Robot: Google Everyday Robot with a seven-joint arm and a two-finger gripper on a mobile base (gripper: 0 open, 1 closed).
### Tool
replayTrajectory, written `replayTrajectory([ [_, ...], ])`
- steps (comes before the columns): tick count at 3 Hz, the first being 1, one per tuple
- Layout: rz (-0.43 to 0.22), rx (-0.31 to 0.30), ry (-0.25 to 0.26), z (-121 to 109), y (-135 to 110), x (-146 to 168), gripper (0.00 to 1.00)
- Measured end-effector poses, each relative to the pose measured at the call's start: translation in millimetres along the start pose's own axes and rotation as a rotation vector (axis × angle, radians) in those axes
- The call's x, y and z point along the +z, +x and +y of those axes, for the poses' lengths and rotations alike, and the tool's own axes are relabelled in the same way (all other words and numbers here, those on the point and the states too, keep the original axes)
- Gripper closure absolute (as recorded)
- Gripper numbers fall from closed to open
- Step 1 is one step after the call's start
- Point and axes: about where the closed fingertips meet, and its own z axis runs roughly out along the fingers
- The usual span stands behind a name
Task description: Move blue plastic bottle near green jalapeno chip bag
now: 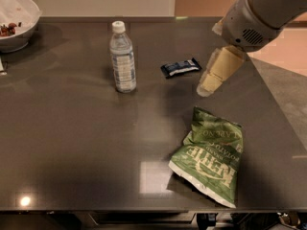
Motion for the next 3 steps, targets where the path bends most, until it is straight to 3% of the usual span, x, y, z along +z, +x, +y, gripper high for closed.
replayTrajectory([
  [1, -0.100, 0.026, -0.009, -24, -35, 28, 0.00],
  [3, -0.227, 0.028, -0.060, -42, -97, 70, 0.00],
])
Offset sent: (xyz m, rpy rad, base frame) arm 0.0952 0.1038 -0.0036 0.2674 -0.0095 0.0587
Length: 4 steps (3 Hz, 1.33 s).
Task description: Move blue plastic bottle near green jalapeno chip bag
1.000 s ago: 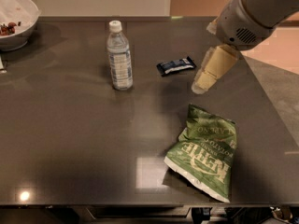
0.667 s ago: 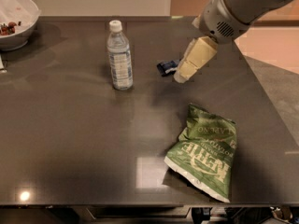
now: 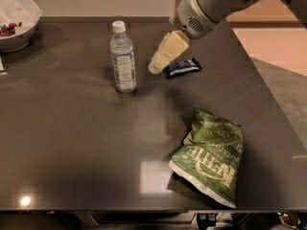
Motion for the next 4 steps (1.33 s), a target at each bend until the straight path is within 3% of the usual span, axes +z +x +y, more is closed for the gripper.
replayTrajectory([
  [4, -0.073, -0.007, -0.123, 8, -47, 80, 0.00],
])
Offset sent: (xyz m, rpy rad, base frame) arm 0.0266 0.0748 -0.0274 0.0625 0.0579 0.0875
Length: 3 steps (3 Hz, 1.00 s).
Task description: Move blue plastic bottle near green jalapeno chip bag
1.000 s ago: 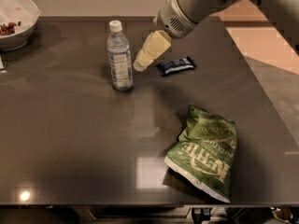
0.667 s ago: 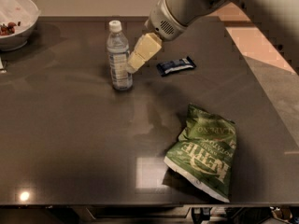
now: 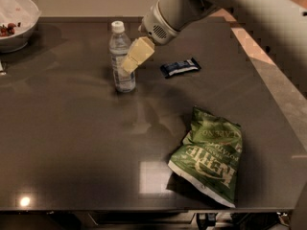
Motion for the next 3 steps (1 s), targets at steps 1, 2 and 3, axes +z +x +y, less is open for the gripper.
replayTrajectory([
  [1, -0.018, 0.000, -0.020, 3, -7, 9, 0.00],
  [2, -0.040, 0.003, -0.035, 4, -14, 14, 0.19],
  [3, -0.061, 0.002, -0.045, 8, -18, 12, 0.41],
])
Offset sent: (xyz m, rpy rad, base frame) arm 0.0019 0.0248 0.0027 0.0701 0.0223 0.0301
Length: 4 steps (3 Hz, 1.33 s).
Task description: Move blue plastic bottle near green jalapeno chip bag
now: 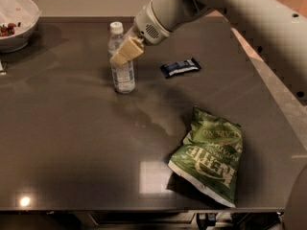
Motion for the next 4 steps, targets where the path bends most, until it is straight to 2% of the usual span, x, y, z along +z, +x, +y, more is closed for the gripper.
replayTrajectory([
  [1, -0.019, 0.000, -0.010, 6, -2, -6, 0.65],
  [2, -0.028, 0.006, -0.010, 19, 4, -27, 0.88],
  [3, -0.014, 0.031, 0.005, 36, 23, -61, 1.00],
  [4, 0.005, 0.057, 0.015, 53, 44, -89, 1.00],
])
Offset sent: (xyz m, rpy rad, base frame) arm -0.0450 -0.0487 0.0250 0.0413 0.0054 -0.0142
